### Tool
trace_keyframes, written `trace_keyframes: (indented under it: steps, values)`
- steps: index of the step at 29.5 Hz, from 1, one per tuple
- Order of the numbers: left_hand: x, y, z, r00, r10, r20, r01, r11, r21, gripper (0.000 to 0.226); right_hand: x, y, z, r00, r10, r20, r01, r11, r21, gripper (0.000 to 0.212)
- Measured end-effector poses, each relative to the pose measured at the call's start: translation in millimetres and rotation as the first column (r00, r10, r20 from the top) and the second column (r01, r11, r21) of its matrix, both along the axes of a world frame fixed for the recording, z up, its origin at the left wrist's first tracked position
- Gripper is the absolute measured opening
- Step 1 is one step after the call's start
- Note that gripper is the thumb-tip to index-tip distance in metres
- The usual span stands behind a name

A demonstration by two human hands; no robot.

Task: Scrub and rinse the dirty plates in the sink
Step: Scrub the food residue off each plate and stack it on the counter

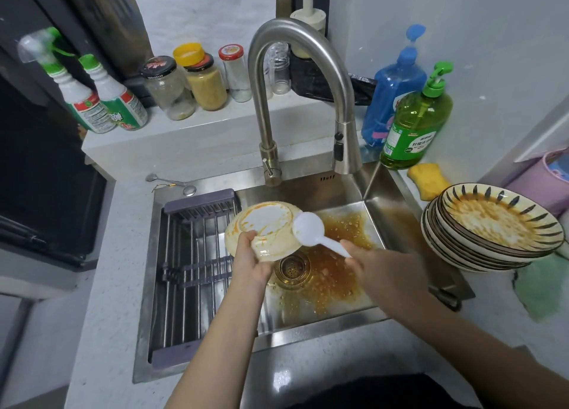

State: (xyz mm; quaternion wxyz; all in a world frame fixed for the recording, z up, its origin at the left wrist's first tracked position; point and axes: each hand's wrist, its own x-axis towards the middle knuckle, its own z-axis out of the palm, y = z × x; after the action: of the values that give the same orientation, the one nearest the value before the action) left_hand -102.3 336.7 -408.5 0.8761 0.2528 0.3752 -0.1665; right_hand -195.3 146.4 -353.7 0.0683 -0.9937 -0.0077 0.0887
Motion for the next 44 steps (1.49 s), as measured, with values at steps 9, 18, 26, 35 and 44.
trace_keyframes:
  steps: [9, 18, 26, 35, 44]
  values:
    - [-3, 19, -9, 0.996, -0.078, 0.052, 0.077, 0.997, 0.010, 0.034, 3, -16, -15, 1.000, 0.000, 0.026, -0.006, 0.975, 0.222, 0.043]
    - [-4, 27, -13, 0.991, -0.116, 0.072, 0.115, 0.993, 0.014, 0.039, 3, -21, -20, 0.999, 0.044, 0.006, -0.043, 0.961, 0.272, 0.041]
    - [-18, 28, -14, 0.946, -0.291, 0.143, 0.272, 0.952, 0.140, 0.028, 21, -16, 4, 0.996, 0.085, 0.004, -0.084, 0.975, 0.207, 0.039]
    - [-24, 31, -15, 0.917, -0.344, 0.201, 0.300, 0.929, 0.218, 0.060, 30, -5, 8, 0.959, 0.225, -0.174, -0.208, 0.972, 0.110, 0.033]
    - [-22, 24, -12, 0.912, -0.371, 0.177, 0.330, 0.918, 0.222, 0.048, 27, -7, 14, 0.953, 0.181, -0.242, -0.157, 0.981, 0.116, 0.032]
